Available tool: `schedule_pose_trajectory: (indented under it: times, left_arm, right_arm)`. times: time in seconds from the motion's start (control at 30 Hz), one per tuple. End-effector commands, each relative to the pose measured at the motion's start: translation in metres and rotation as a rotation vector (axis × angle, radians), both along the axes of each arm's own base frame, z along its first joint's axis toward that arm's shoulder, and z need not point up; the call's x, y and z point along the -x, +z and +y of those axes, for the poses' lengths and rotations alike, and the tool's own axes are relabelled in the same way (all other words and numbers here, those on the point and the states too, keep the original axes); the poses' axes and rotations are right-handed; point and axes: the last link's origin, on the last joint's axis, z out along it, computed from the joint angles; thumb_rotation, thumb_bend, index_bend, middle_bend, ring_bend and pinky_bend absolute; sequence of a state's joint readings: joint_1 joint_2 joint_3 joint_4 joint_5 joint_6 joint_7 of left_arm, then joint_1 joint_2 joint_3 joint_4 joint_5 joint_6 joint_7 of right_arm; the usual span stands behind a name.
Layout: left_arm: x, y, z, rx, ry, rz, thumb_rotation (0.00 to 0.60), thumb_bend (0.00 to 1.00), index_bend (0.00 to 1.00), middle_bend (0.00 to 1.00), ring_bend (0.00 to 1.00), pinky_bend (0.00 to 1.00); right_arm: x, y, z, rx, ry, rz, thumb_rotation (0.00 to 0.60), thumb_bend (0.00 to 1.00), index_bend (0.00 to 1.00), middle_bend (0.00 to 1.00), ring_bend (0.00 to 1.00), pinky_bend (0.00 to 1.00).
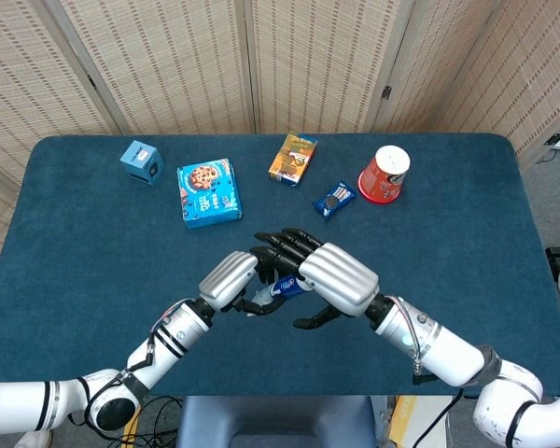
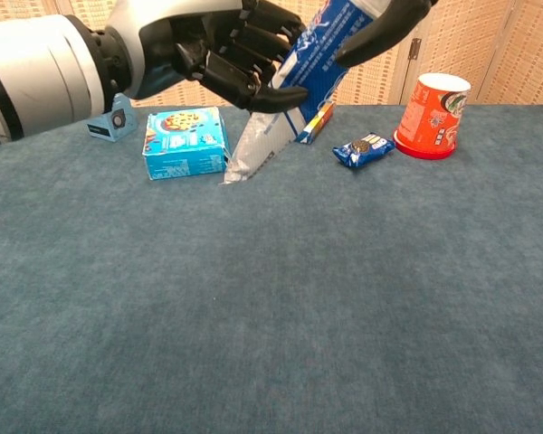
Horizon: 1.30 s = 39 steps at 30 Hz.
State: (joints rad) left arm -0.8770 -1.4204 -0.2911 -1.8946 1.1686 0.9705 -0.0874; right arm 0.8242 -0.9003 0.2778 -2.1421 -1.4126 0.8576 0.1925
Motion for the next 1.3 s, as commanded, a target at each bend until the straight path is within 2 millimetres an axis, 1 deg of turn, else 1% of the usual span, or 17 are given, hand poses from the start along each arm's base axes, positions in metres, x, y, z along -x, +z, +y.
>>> schedule_pose_trajectory:
  times: [0.03,0.23,0.67,1.3]
  left_arm:
    - [-0.001,0.0,0.0,0.001,0.0,0.0,0.6,0.42,0.75,0.74,0.56,0.54]
    - [-0.002,0.002,-0.002,0.022,0.009,-0.011,0.6,0.42,0.75,0.74,0.56,0.54]
    - [-0.001,0.005,-0.001,0.018,0.012,0.002,0.6,0.42,0.75,0.74,0.56,0.54]
    - [-0.004,0.009,-0.001,0.029,0.019,-0.013,0.6,0.42,0.75,0.75,0.56,0.54]
  right_arm:
    - [0.0,-0.001,0.0,-0.006,0.007,0.007,0.6,0.0,0.0,0.0,0.0,0.0]
    - [0.001,-0.004,-0.002,-0.001,0.009,0.014,0.6,0.0,0.0,0.0,0.0,0.0]
    - [-0.002,-0.014,-0.003,-0.001,0.019,0.037,0.6,0.0,0.0,0.0,0.0,0.0]
    - [-0.006,-0.019,-0.002,0.009,0.031,0.022,0.6,0.0,0.0,0.0,0.0,0.0]
